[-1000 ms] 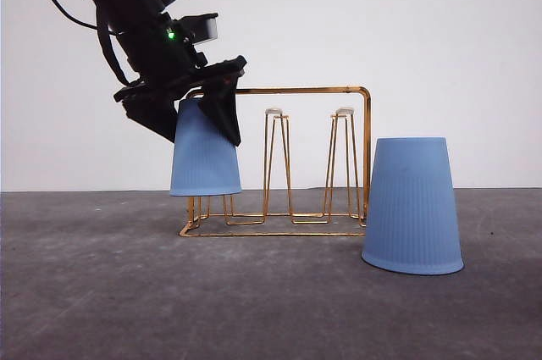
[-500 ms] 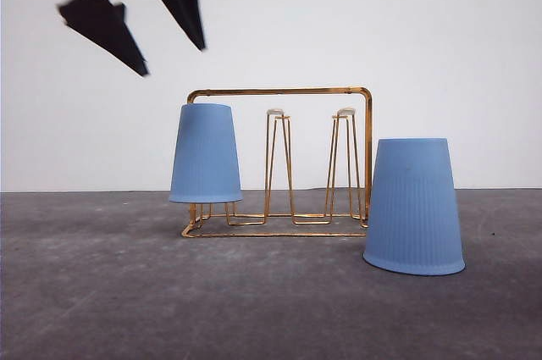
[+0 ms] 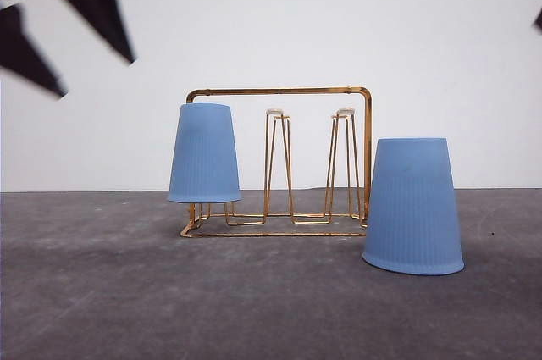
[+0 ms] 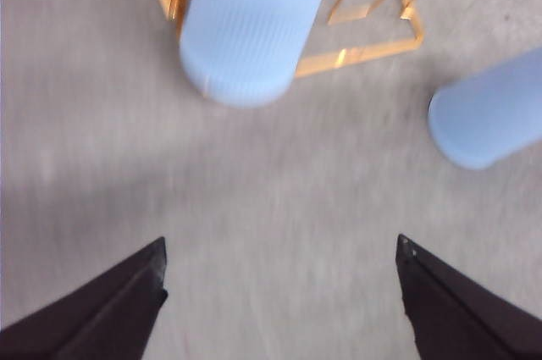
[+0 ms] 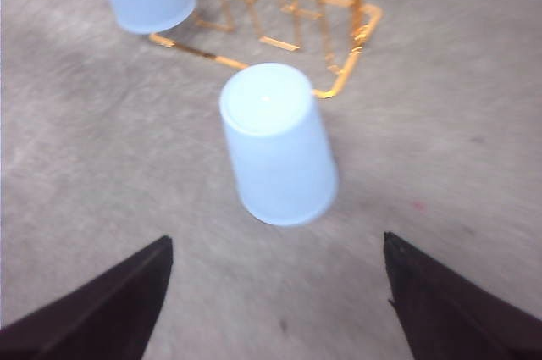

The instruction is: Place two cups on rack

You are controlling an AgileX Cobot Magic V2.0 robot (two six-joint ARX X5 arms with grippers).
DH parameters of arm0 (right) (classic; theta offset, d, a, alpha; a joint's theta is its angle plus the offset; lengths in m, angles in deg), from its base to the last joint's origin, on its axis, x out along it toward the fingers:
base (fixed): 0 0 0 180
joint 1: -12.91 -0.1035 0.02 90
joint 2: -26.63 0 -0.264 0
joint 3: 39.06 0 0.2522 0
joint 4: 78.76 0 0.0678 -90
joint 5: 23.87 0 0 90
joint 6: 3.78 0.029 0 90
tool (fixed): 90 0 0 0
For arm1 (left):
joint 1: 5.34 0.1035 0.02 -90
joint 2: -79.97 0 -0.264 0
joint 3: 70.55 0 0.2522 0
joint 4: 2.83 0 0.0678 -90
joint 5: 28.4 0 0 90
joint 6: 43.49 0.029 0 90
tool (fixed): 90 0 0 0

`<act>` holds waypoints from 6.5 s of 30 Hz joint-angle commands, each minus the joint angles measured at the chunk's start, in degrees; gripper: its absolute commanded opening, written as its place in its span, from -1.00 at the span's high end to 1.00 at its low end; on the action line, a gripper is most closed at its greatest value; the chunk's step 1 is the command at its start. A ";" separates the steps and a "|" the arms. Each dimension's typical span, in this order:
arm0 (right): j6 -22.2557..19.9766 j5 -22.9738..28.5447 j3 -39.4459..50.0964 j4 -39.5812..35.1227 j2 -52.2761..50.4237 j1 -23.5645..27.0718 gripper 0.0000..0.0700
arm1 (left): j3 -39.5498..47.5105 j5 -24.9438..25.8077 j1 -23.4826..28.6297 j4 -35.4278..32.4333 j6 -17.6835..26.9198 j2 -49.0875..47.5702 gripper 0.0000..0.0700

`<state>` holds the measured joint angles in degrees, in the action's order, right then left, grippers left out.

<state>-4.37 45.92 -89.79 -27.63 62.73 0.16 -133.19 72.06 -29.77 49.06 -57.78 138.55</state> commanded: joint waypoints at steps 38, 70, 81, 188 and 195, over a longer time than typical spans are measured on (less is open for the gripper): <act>0.16 1.23 -18.83 -5.52 38.24 -7.70 0.11 | 6.40 -2.11 -0.30 -0.84 -9.00 -12.56 -0.42; -3.53 4.22 -31.93 -22.47 58.33 -8.86 -0.06 | 6.40 -4.71 -0.31 -3.81 -8.95 -12.54 -0.42; -2.84 4.17 -36.00 -12.51 56.63 -8.47 -0.83 | 6.40 -4.72 -0.29 -3.23 -7.88 -12.54 -0.42; 8.67 4.50 10.38 -22.38 5.71 -8.44 0.89 | 48.15 -7.52 25.42 -28.76 10.61 -58.39 1.00; 2.11 10.49 15.79 -23.99 -5.08 -3.08 0.89 | 48.15 -7.52 25.42 -28.76 10.61 -58.39 1.00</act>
<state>-0.70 55.85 -75.55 -51.51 58.62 -3.88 -85.85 64.54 -4.35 21.09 -47.52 80.20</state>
